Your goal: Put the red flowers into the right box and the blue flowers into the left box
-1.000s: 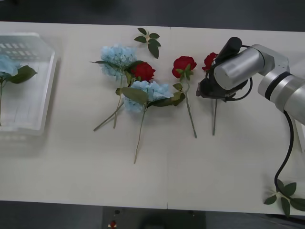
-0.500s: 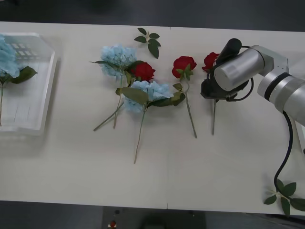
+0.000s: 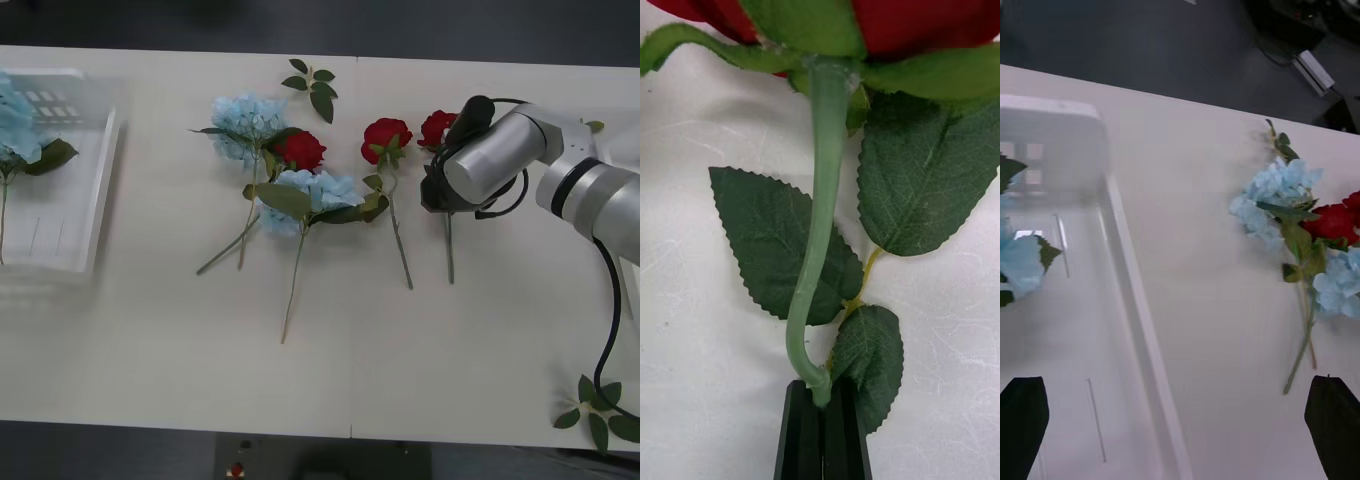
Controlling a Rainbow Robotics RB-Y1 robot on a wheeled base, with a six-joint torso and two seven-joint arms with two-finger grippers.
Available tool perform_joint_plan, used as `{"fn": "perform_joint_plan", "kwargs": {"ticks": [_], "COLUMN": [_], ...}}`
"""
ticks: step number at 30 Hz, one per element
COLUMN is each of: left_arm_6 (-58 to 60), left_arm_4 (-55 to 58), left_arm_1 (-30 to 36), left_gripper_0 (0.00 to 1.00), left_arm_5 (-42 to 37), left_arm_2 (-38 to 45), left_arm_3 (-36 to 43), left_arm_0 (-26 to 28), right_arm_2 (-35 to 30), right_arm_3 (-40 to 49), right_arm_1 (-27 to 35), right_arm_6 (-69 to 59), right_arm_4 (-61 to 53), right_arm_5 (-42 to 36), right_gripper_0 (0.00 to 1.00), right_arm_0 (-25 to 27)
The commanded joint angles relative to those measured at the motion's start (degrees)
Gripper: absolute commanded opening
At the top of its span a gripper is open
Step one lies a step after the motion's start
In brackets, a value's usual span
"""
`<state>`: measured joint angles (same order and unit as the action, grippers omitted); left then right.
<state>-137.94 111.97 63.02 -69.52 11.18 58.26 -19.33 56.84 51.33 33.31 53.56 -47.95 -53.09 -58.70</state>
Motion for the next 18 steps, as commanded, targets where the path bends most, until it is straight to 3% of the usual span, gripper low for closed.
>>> {"fn": "perform_joint_plan", "kwargs": {"ticks": [1, 10, 18], "left_arm_6": [-0.67, 0.03, -0.05], "left_arm_4": [0.80, 0.80, 0.80], "left_arm_1": [-2.47, -8.35, -12.84], "left_gripper_0": [1.00, 1.00, 1.00], "left_arm_5": [-0.44, 3.78, 15.20], "left_arm_2": [-0.02, -5.73, -14.78], "left_arm_3": [5.29, 7.75, 8.54], "left_arm_0": [-0.79, -5.28, -9.50], "right_arm_2": [-0.15, -0.24, -0.24], "right_arm_3": [1.58, 8.44, 13.01], "right_arm_1": [3.26, 11.96, 23.21], "right_arm_6": [-1.44, -0.03, 2.87], "right_arm_4": [-2.41, -13.31, -23.07], "right_arm_5": [-0.09, -9.84, -21.09], "right_gripper_0": [0.00, 0.00, 0.00], "right_arm_0": [-0.45, -6.69, -13.20]}}
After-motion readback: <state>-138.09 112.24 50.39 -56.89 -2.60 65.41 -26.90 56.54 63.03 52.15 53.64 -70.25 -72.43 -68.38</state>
